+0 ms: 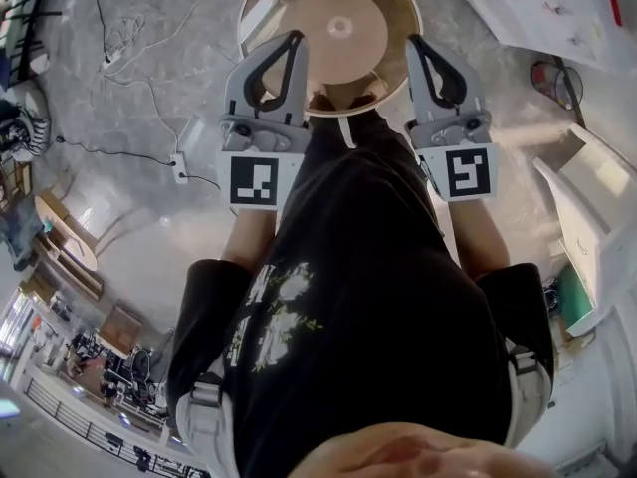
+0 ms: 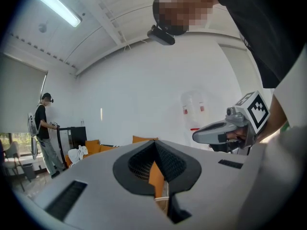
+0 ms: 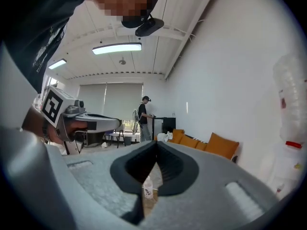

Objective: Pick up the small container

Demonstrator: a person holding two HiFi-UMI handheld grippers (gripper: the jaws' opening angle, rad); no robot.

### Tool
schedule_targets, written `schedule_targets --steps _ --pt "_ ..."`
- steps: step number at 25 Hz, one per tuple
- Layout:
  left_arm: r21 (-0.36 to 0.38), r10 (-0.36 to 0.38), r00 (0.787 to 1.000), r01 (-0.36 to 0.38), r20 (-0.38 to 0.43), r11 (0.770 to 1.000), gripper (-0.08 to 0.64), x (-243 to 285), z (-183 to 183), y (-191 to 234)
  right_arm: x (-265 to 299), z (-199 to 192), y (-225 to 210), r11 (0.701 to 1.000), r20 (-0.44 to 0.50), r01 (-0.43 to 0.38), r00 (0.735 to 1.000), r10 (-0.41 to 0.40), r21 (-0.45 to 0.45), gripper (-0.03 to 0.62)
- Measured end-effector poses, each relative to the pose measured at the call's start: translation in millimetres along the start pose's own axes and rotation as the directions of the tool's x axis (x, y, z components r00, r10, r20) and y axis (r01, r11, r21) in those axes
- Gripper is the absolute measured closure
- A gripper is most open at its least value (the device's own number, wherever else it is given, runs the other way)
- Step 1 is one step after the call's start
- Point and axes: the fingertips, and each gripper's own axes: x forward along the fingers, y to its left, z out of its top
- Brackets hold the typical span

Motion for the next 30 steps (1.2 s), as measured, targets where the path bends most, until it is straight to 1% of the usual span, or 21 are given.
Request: schedule_targets --steps 3,6,9,11,14,17,22,24,26,30 --pt "0.010 -0.036 0.999 0.037 -0.023 0.999 0.557 14.5 -18.1 2.9 17.3 -13.5 -5.2 1.000 0.001 0.002 1.000 -0.002 0.009 0.597" --pt "-0.005 -0.052 0.998 0.052 -0.041 0.999 0.557 24.9 -37.9 9.8 33.1 -33.3 -3.9 1.000 -0.027 -0.007 1.000 0.007 0.005 0.597" --pt "0.014 -0.091 0.994 0.092 -0.059 0.996 0.557 39.6 -59.1 12.0 46.8 -49.9 -1.3 1.000 -0.043 -0.015 0.999 0.016 0.008 0.597" --pt "0.013 -0.106 0.993 0.107 -0.059 0.994 0.557 54.4 -73.4 14.7 54.7 -64.4 -3.5 1.000 -0.061 -0.019 0.998 0.020 0.005 0.597" --pt "0.002 -0.106 0.993 0.106 -0.058 0.994 0.557 68.9 -93.0 17.8 62.0 -85.0 -10.1 1.000 -0.076 0.001 0.997 0.000 0.015 0.595" --pt "-0.012 -0.110 0.991 0.110 -0.075 0.994 0.557 81.7 -121.5 18.8 68.2 -114.1 -16.6 0.999 -0.104 0.029 0.994 -0.025 0.037 0.595" --pt "-0.061 -0.123 0.988 0.118 -0.094 0.991 0.557 93.6 -167.8 21.1 87.2 -155.8 -15.8 0.997 -0.138 0.044 0.990 -0.036 0.055 0.595" --pt "-0.077 -0.125 0.987 0.117 -0.104 0.990 0.557 99.6 -185.1 21.7 93.3 -171.1 -17.8 0.998 -0.155 0.042 0.987 -0.035 0.042 0.595" --pt "-0.076 -0.126 0.986 0.118 -0.112 0.990 0.557 106.9 -200.7 20.1 97.9 -189.4 -26.5 0.998 -0.173 0.049 0.984 -0.042 0.034 0.595" --pt "-0.077 -0.149 0.979 0.139 -0.138 0.987 0.557 114.8 -235.8 8.1 99.0 -230.6 -42.3 0.996 -0.197 0.074 0.978 -0.064 0.047 0.595"
